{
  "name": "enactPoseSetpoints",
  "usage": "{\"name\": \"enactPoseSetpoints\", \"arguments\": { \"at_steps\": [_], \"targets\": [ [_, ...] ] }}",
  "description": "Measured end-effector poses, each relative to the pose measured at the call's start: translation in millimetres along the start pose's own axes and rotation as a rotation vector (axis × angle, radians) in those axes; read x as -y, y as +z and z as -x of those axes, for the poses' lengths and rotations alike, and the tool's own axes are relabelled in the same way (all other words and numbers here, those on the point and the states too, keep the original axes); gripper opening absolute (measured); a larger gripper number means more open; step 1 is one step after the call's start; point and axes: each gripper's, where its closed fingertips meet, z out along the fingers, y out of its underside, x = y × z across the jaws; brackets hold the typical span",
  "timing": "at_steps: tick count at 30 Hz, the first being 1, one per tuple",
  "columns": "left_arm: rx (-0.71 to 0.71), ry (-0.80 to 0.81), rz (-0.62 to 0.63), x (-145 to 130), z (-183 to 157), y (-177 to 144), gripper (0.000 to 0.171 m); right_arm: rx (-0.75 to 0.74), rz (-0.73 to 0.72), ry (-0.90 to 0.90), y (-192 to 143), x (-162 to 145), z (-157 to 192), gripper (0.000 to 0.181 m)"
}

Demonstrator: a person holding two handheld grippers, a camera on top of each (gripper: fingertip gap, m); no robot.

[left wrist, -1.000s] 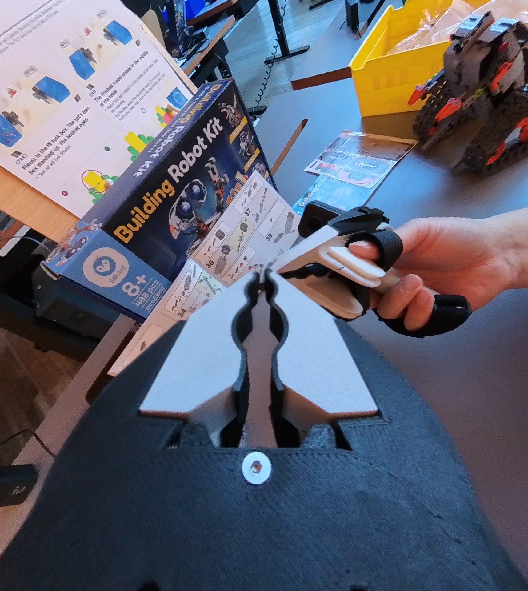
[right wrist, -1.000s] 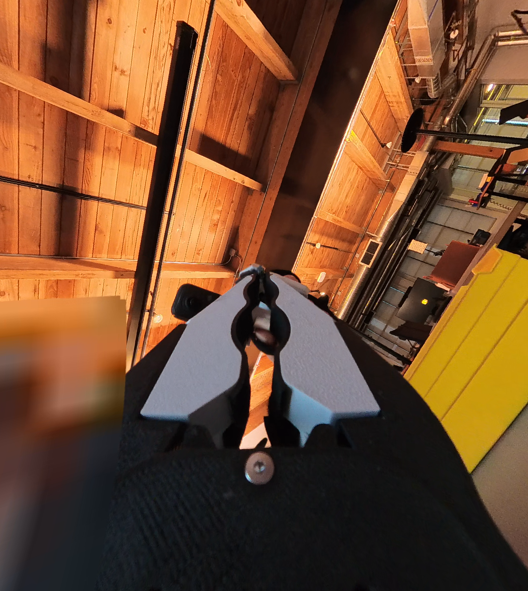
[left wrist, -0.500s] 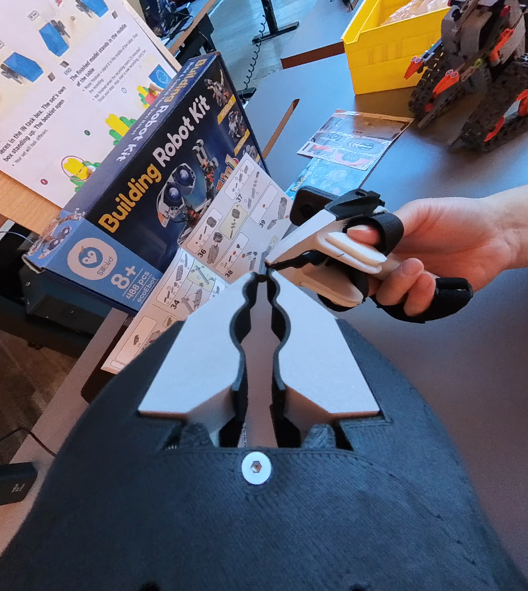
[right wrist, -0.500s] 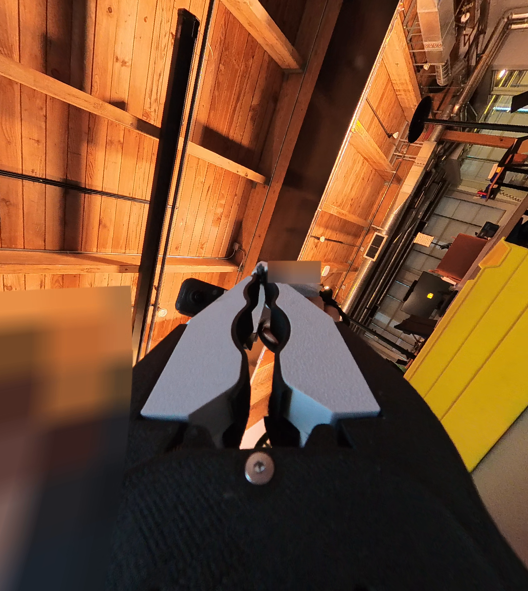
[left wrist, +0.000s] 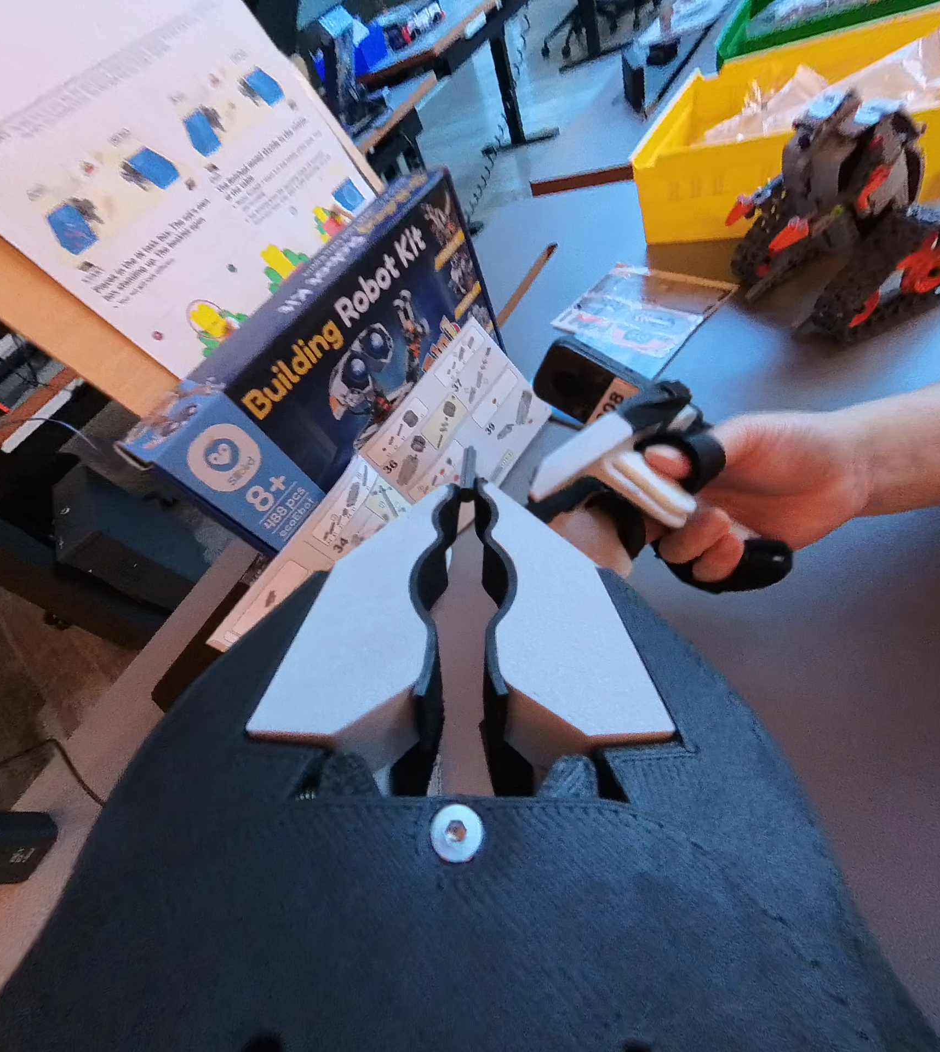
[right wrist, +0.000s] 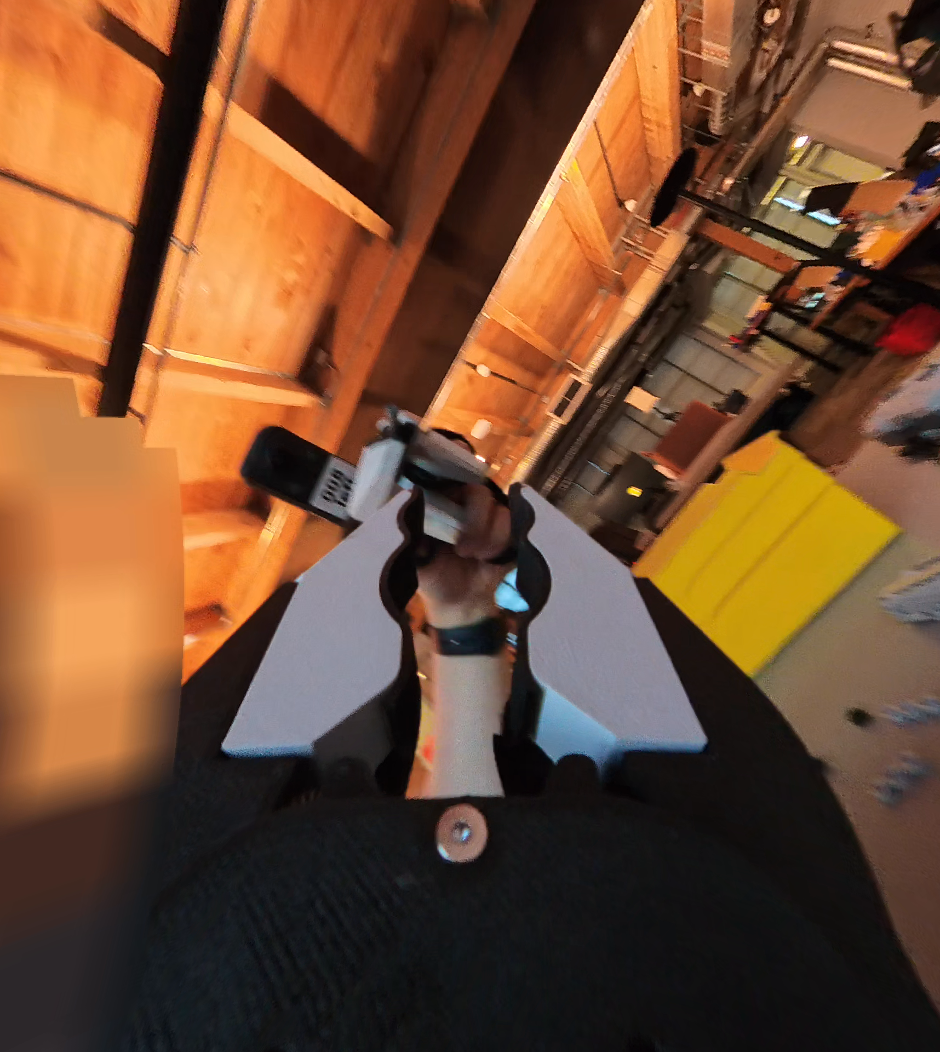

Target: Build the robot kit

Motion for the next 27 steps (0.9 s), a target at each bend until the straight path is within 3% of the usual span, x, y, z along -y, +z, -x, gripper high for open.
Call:
{"name": "enactPoseSetpoints", "arguments": {
  "at_steps": [3,6,11,16,21,27],
  "targets": [
    [0.031,-0.037,-0.066,11,9,-18,0.003,-0.176,0.148,-0.225,-6,-18,-28,0.032],
    [0.083,-0.068,-0.111,18,20,-38,0.003,-0.399,0.4,-0.543,-21,-37,-66,0.033],
    [0.166,-0.128,-0.17,27,36,-73,0.002,-0.605,0.683,-0.87,-36,-50,-96,0.031],
    [0.203,-0.198,-0.269,38,45,-103,0.003,-0.665,0.784,-0.916,-16,-76,-114,0.029],
    [0.218,-0.233,-0.311,39,50,-120,0.002,-0.921,1.016,-0.941,-19,-87,-158,0.034],
    [0.225,-0.286,-0.338,37,56,-131,0.003,-1.093,1.059,-0.865,-12,-91,-177,0.038]
  ]
}}
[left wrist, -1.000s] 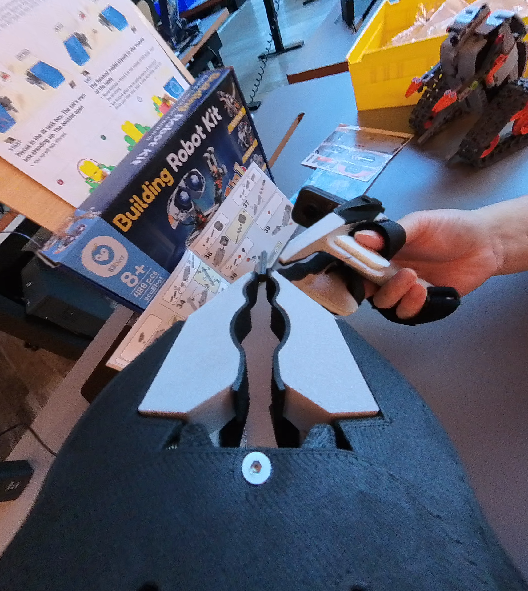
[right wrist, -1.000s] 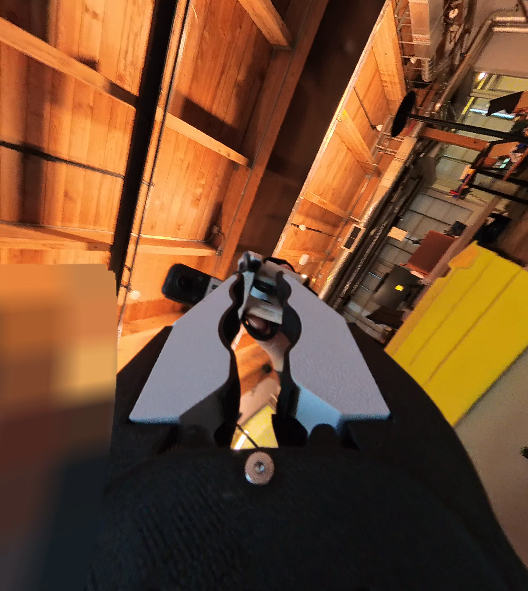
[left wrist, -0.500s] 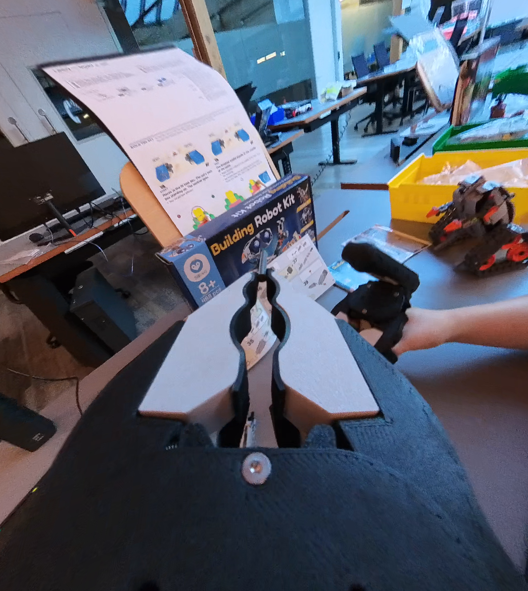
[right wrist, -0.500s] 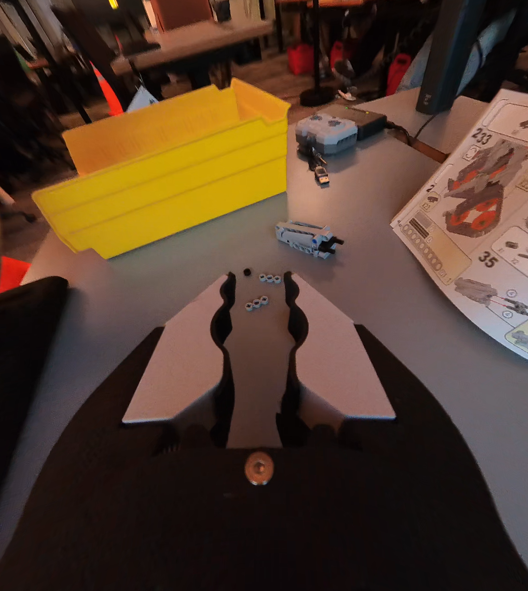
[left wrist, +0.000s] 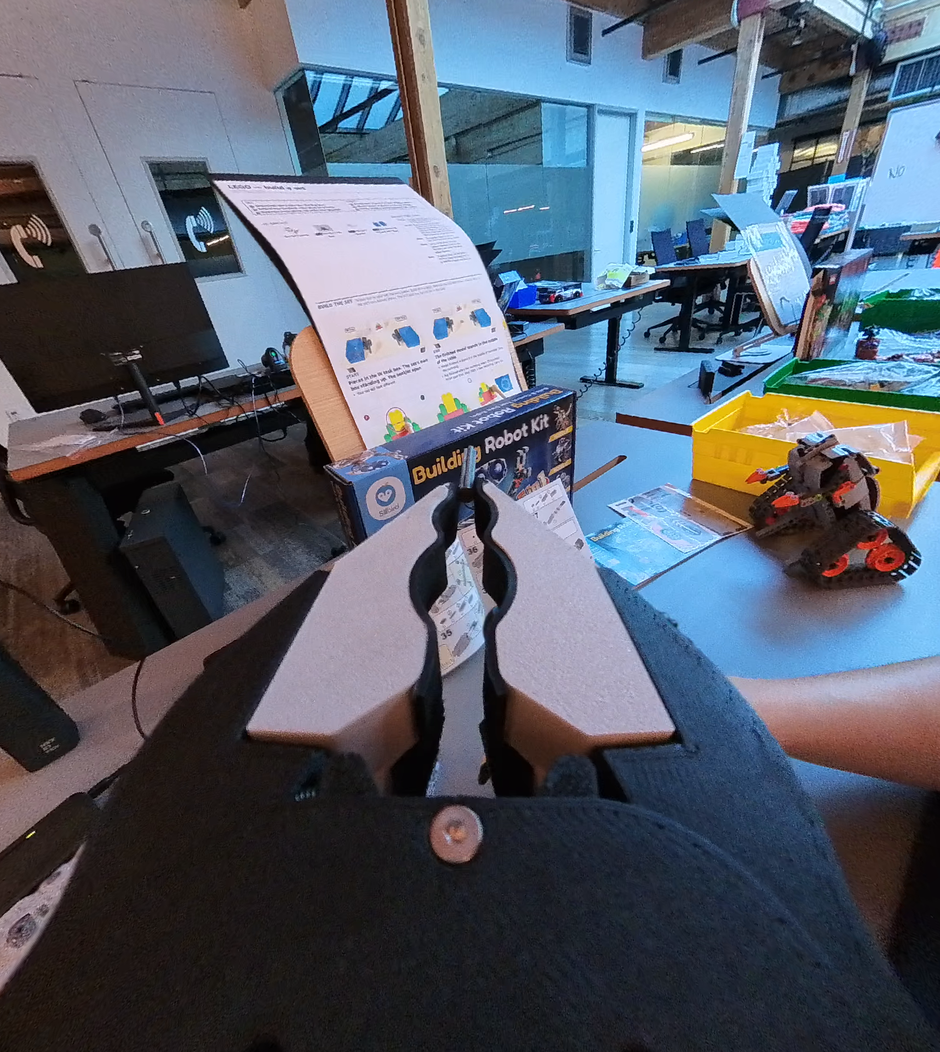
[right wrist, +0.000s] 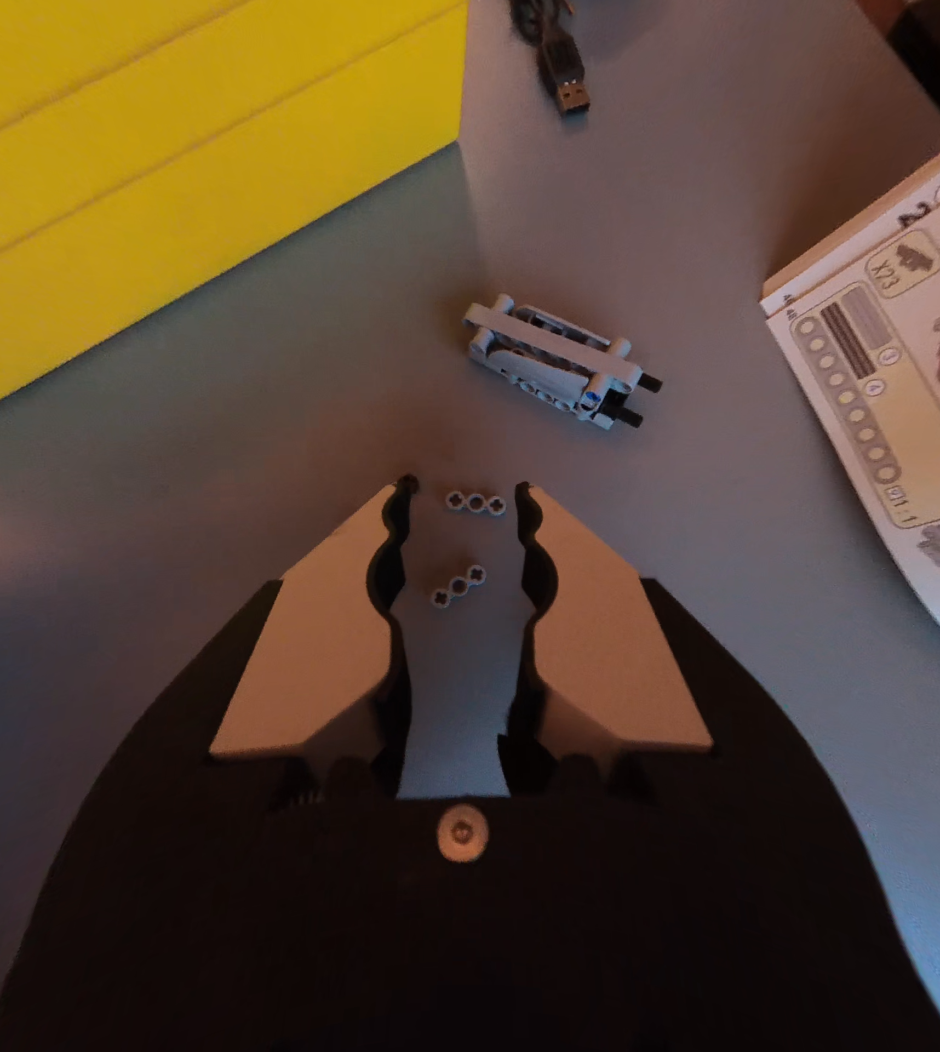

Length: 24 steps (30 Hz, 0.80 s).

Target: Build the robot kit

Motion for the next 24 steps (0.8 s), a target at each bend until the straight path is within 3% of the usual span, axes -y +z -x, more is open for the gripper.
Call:
{"name": "enactPoseSetpoints", "arguments": {
  "at_steps": [9,15,24],
  "targets": [
    [-0.01,-0.01,0.024,-4,-1,5,0.003,-0.013,0.094,0.05,13,-15,-5,0.037],
    [-0.004,-0.017,0.054,-9,0,9,0.003,-0.025,0.1,0.013,13,-16,-6,0.024],
    [0.003,-0.029,0.117,-23,4,14,0.003,-0.008,0.02,-0.057,-1,-8,-11,0.021]
  ]
}}
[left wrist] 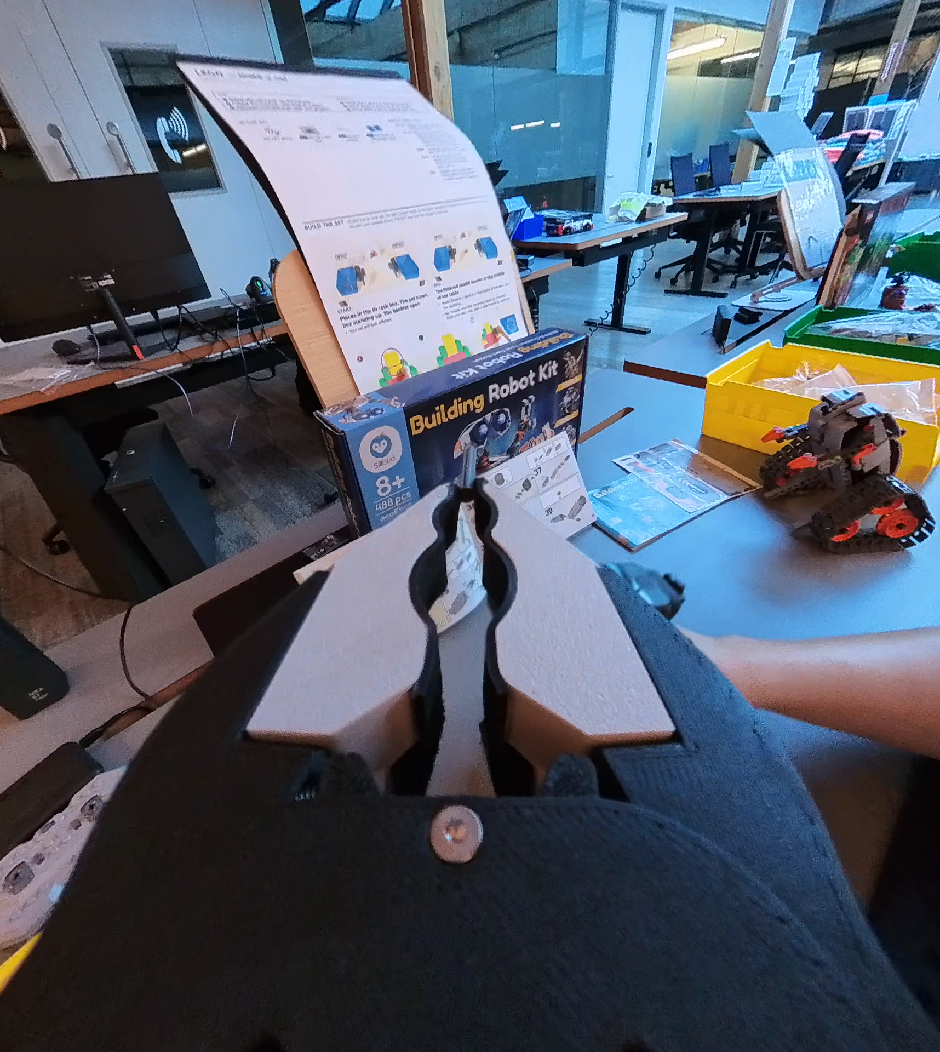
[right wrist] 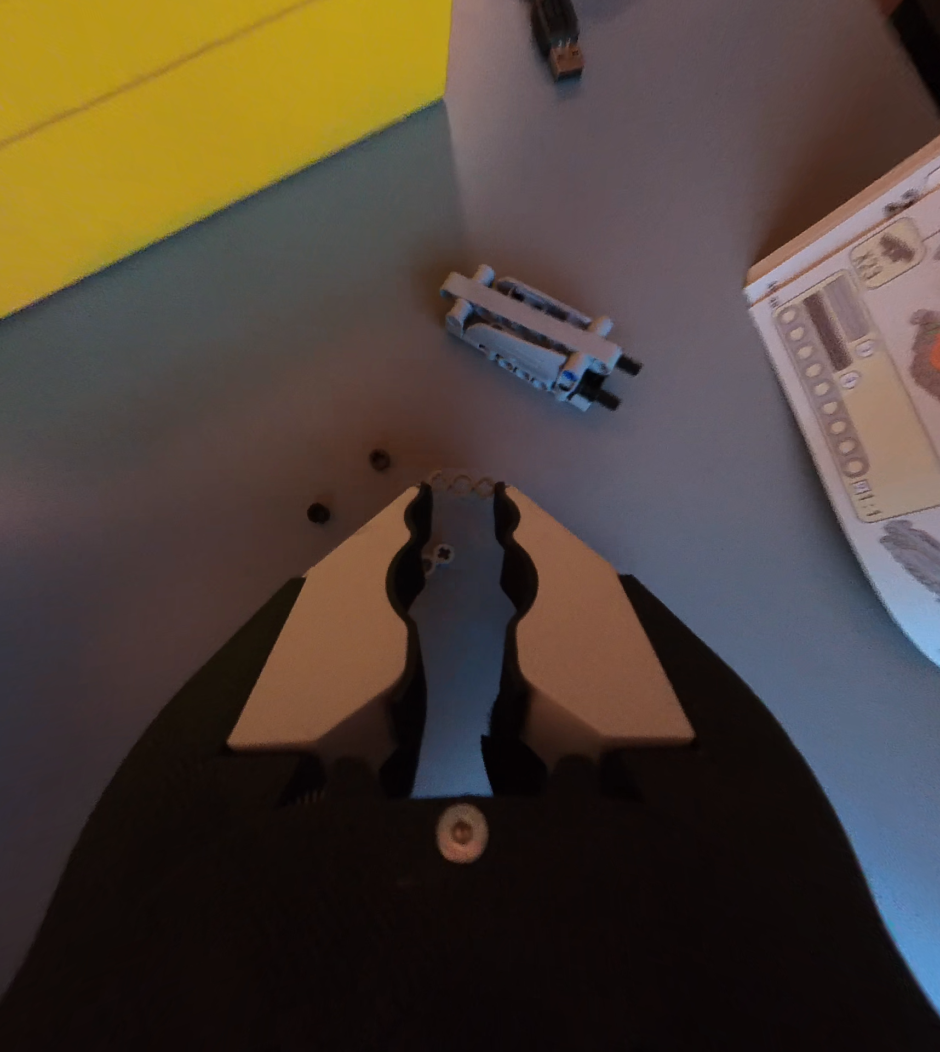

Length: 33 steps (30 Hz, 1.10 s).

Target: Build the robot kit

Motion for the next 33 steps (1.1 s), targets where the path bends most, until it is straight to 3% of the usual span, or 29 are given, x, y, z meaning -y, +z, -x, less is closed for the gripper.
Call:
{"name": "enactPoseSetpoints", "arguments": {
  "at_steps": [5,12,18,23,33],
  "targets": [
    [-0.059,0.021,0.048,-13,-7,13,0.003,0.043,-0.299,-0.102,-68,28,-18,0.021],
    [-0.31,0.044,0.03,-13,-54,39,0.002,0.217,-0.887,-0.217,-220,62,-33,0.021],
    [-0.563,-0.069,-0.019,-5,-90,43,0.002,0.237,-1.124,-0.297,-298,73,-21,0.021],
    [-0.692,-0.163,-0.057,3,-102,38,0.001,0.224,-1.101,-0.435,-305,79,9,0.021],
    [-0.761,-0.199,-0.05,4,-109,32,0.001,0.2,-1.097,-0.485,-302,83,21,0.021]
  ]
}}
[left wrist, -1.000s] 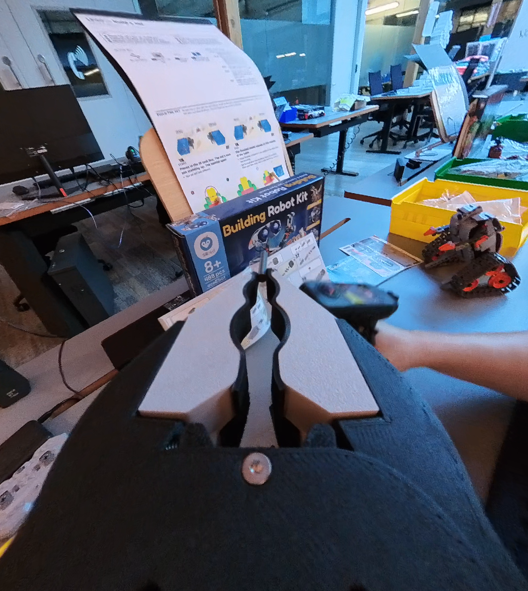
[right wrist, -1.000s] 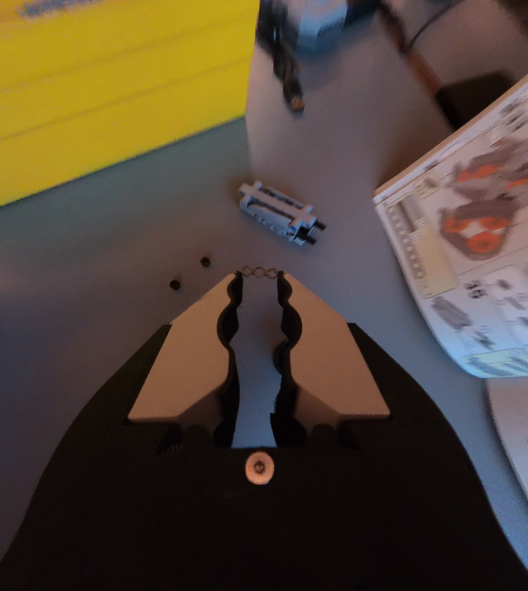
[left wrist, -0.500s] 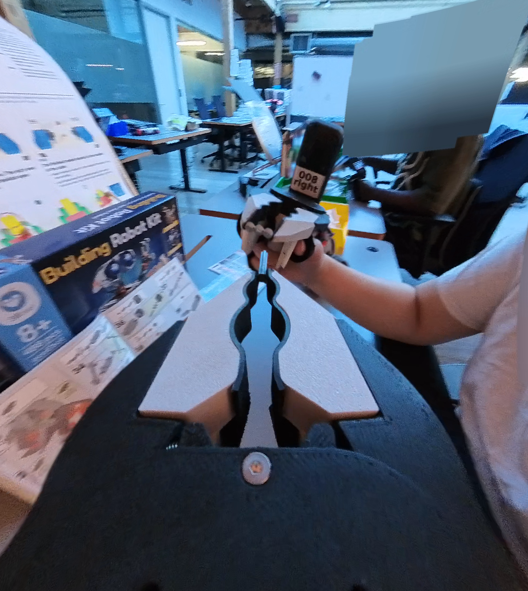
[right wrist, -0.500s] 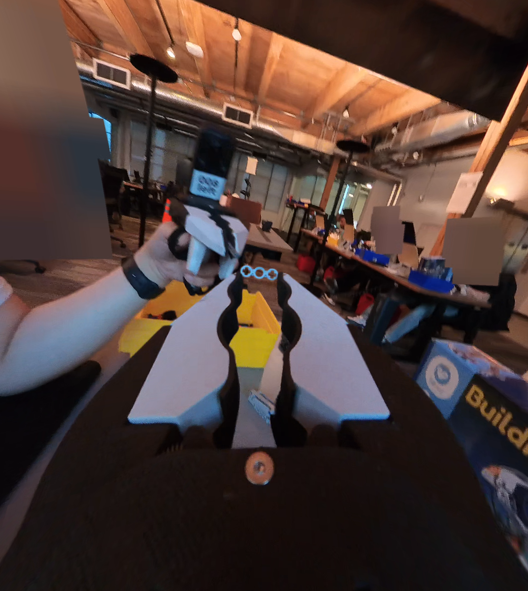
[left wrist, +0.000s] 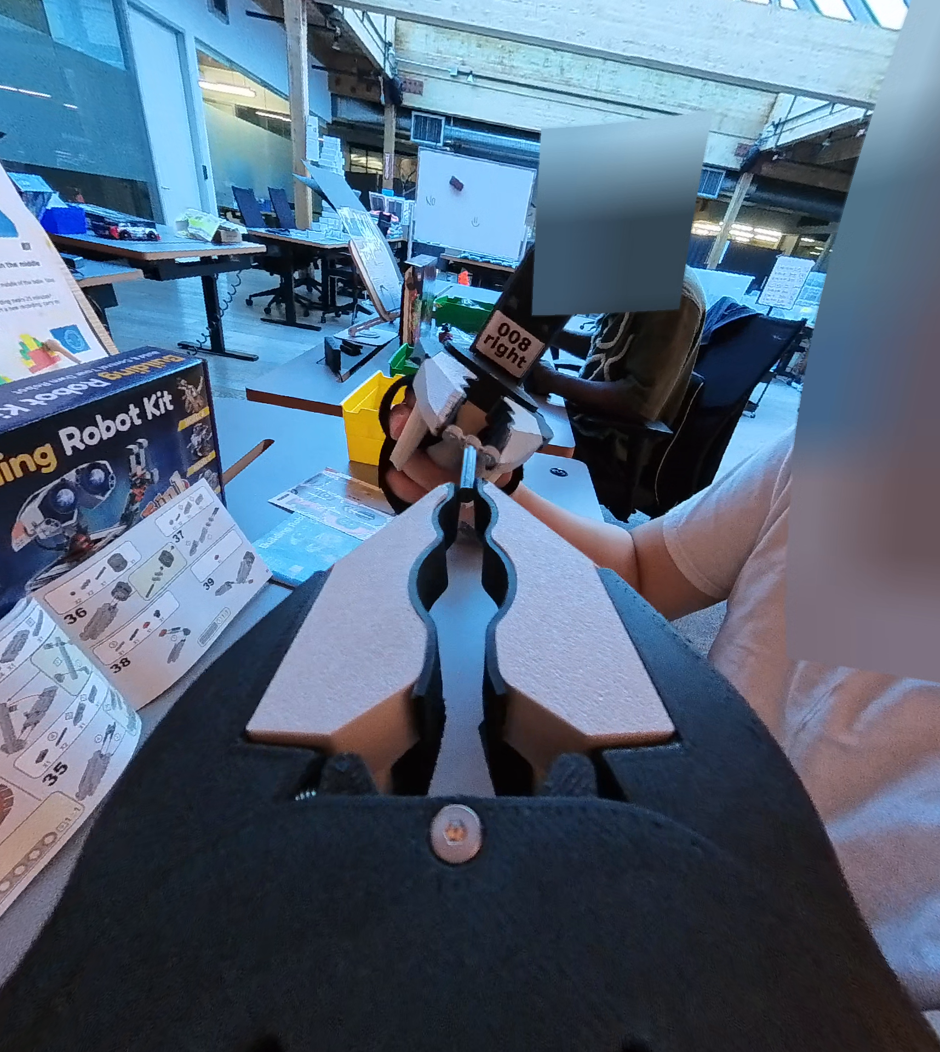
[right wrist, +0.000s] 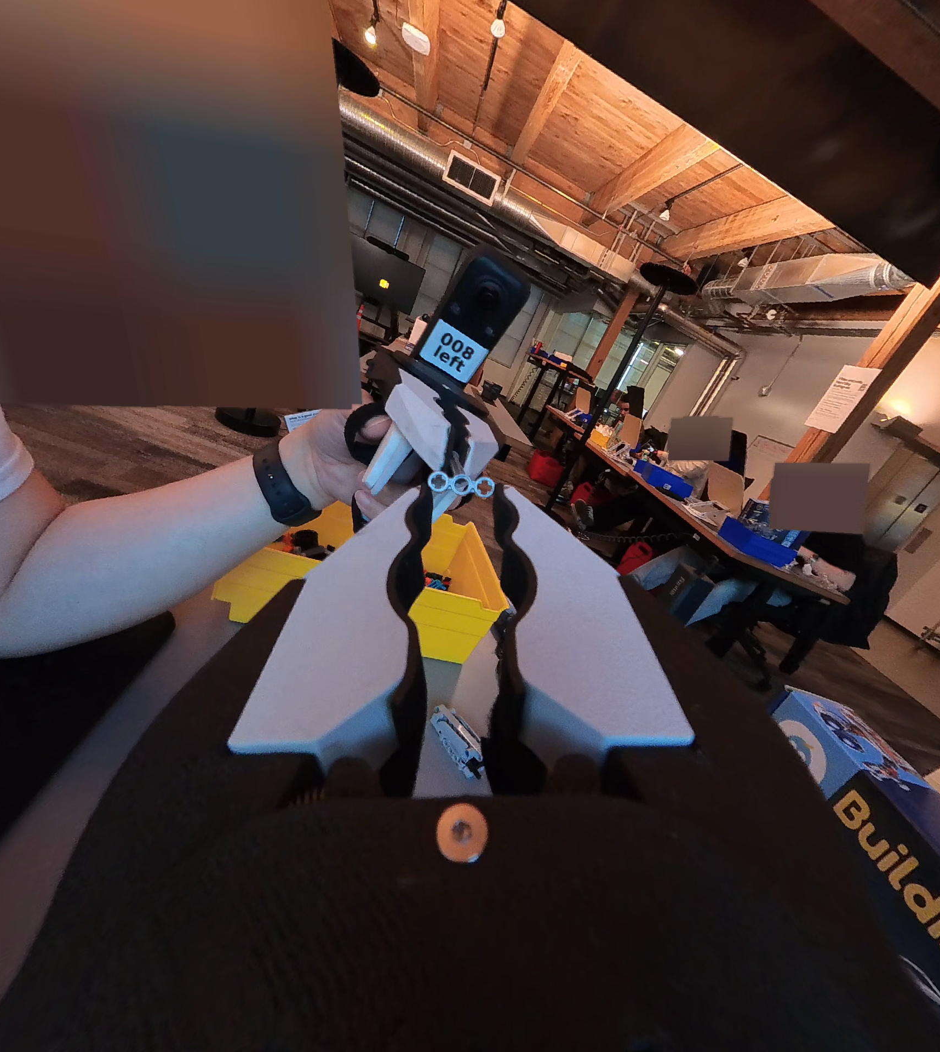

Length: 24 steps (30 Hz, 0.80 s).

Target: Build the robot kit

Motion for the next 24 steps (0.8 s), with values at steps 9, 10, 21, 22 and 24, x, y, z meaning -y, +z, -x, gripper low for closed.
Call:
{"name": "enactPoseSetpoints", "arguments": {
  "at_steps": [9,10,21,22,24],
  "targets": [
    [-0.013,-0.009,0.023,-4,0,7,0.002,0.017,-0.021,-0.004,0,2,3,0.002],
    [-0.011,-0.011,0.02,-4,0,7,0.001,0.016,-0.02,0.004,0,2,2,0.003],
    [0.266,-0.136,0.057,-26,62,-22,0.002,-0.115,0.304,0.199,-11,-85,-39,0.004],
    [0.289,-0.131,0.069,-29,66,-24,0.002,-0.107,0.323,0.23,-10,-95,-38,0.005],
    [0.322,-0.139,0.084,-35,73,-29,0.002,-0.108,0.37,0.257,-7,-113,-37,0.005]
  ]
}}
